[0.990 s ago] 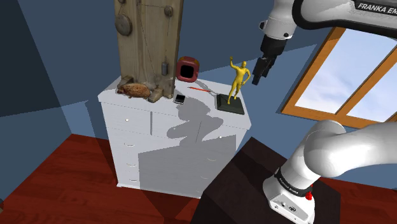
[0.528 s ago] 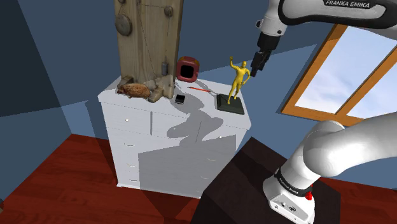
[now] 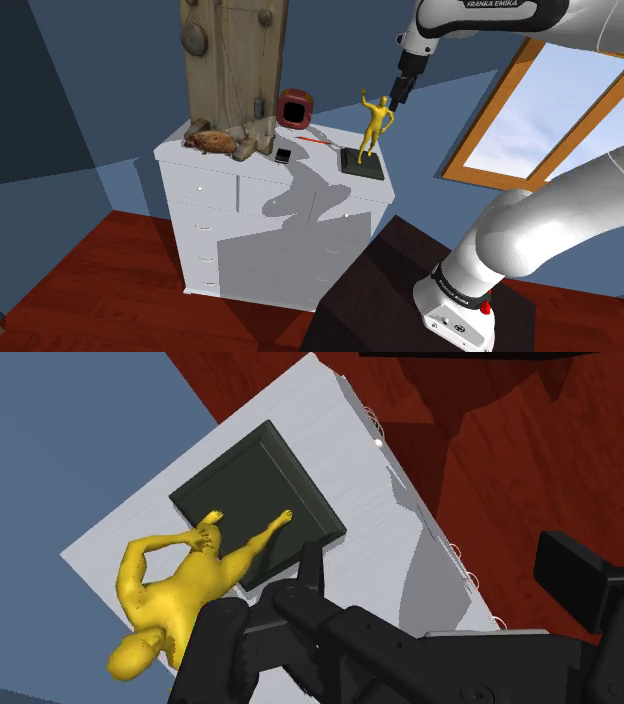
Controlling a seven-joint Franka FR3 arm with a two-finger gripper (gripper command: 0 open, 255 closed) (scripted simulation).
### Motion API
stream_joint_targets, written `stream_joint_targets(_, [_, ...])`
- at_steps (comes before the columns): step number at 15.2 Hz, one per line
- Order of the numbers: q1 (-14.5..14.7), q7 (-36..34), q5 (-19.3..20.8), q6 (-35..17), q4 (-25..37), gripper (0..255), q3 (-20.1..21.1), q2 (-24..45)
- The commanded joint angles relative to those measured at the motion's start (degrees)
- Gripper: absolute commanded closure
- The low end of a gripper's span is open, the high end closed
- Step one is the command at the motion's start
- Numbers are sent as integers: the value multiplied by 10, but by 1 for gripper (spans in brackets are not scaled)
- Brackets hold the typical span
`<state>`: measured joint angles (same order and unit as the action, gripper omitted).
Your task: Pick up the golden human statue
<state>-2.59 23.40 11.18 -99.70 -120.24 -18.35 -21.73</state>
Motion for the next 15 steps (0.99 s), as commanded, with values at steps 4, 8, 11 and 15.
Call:
stream_joint_targets(4, [-4, 78, -27, -16, 87, 0, -50, 100])
stream_joint_targets(8, [-16, 146, -70, -18, 172, 0, -85, 193])
stream_joint_targets(11, [-35, 197, -111, -10, 248, 0, -104, 270])
stream_joint_targets(15, [-77, 258, -171, 19, 371, 0, -114, 381])
